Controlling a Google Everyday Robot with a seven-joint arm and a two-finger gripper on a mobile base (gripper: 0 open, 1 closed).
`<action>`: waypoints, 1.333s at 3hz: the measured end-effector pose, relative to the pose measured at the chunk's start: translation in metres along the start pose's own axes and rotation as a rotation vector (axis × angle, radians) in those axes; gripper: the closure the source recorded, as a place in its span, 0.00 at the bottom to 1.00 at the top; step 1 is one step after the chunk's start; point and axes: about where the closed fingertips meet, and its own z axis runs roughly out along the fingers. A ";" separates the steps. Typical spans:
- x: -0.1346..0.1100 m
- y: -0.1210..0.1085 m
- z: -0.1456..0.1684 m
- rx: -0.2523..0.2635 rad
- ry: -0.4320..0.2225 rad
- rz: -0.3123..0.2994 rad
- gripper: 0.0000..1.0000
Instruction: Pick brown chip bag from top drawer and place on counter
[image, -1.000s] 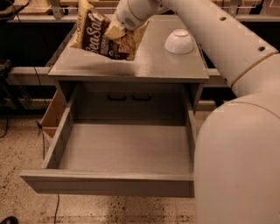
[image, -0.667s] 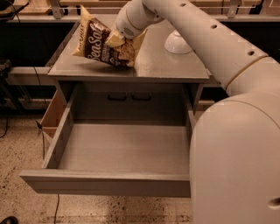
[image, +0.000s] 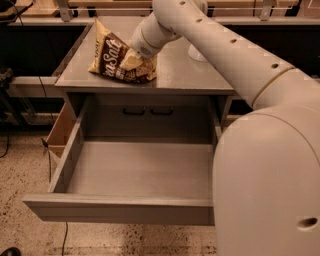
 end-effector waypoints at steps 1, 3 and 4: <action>0.007 0.003 0.007 -0.013 0.017 -0.019 0.00; 0.005 -0.030 -0.063 0.035 0.017 -0.066 0.00; 0.020 -0.043 -0.144 0.060 0.007 -0.059 0.00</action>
Offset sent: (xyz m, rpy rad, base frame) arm 0.0054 -0.0286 0.0393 -0.0403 -0.0623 0.0281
